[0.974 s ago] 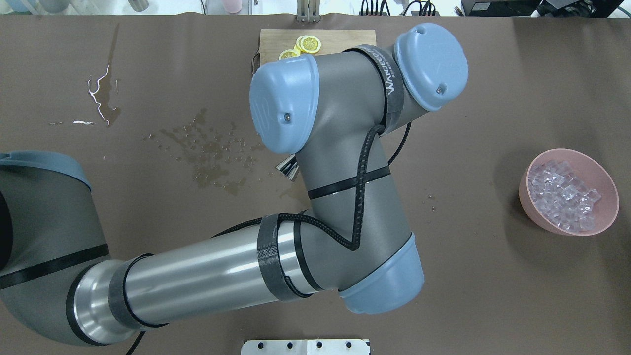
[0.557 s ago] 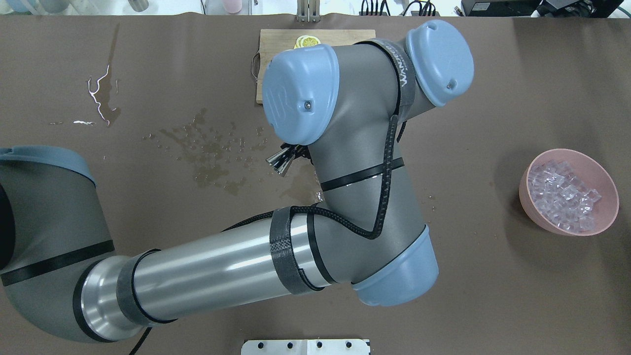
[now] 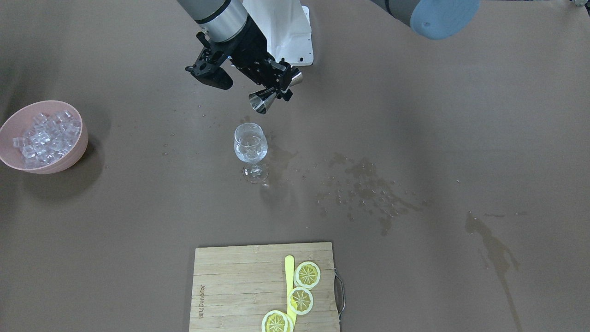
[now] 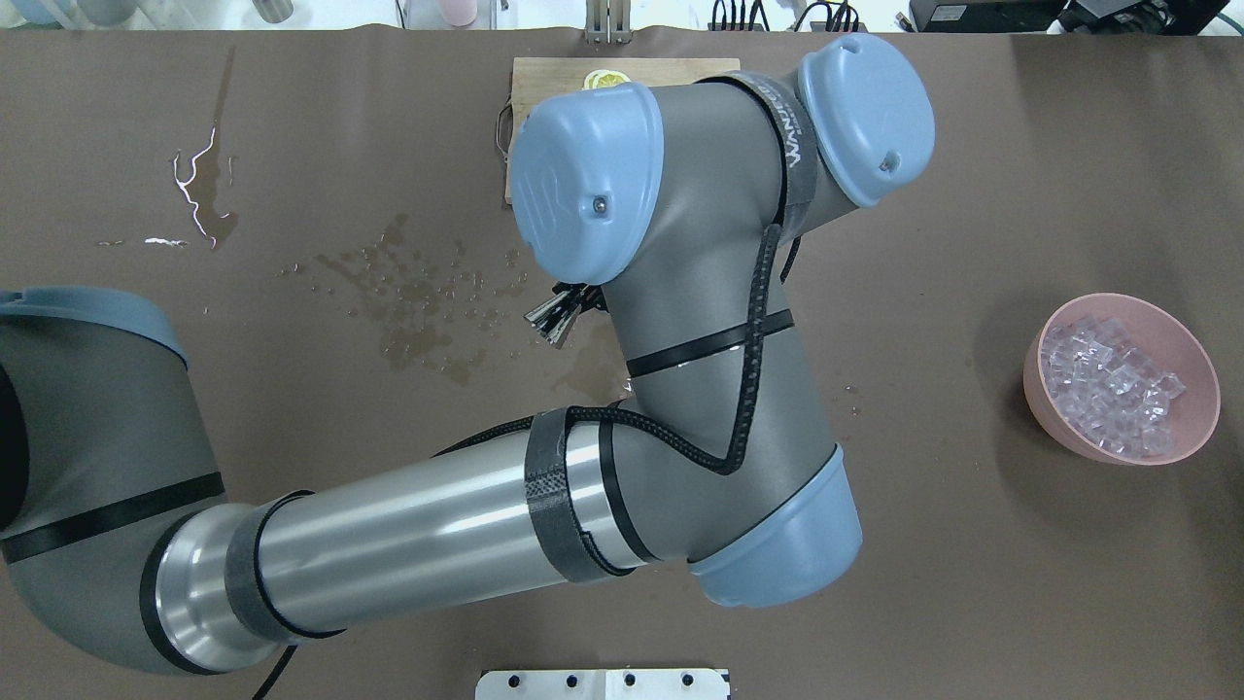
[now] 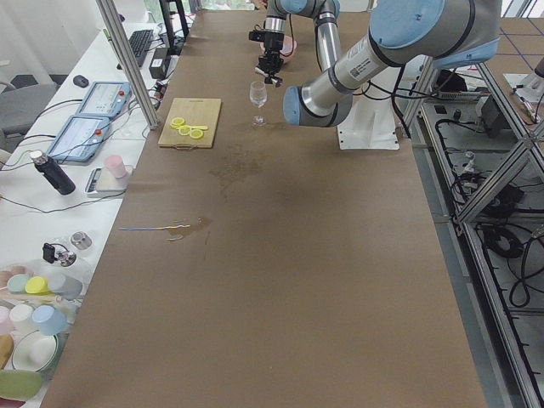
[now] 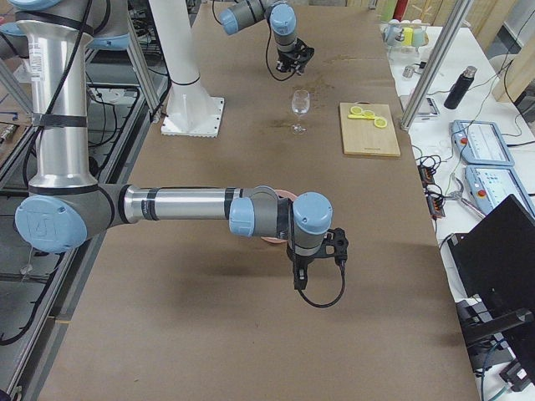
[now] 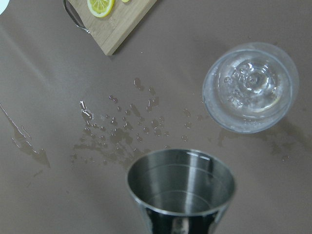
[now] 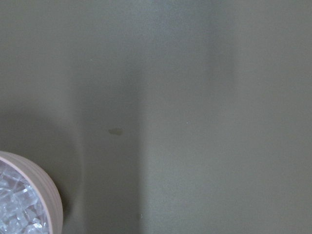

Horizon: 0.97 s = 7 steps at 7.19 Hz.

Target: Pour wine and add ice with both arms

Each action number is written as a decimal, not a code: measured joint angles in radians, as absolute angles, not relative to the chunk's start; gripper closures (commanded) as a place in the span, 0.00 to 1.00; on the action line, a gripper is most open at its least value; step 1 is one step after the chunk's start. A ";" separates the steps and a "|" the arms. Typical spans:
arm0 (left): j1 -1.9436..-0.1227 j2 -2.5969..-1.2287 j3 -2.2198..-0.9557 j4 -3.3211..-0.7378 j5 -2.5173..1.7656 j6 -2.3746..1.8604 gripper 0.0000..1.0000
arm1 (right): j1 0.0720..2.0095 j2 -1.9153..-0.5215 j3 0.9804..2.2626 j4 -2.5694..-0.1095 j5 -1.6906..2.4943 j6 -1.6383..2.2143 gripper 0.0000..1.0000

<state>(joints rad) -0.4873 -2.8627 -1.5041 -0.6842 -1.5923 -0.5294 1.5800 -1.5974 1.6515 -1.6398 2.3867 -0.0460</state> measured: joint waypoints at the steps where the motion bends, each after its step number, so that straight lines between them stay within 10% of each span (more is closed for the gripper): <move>1: -0.503 -2.849 -1.542 -0.724 -1.609 -0.578 1.00 | 1.580 -1.597 1.652 -1.640 2.387 -0.046 0.00; 7: -0.658 -2.383 -1.904 -1.160 -1.639 -0.936 1.00 | 1.580 -1.579 1.657 -1.640 2.389 -0.043 0.00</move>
<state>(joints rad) -0.6581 -2.3829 -1.9037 -1.1604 -1.6395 -0.9359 1.5800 -1.5787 1.6570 -1.6398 2.3887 -0.0430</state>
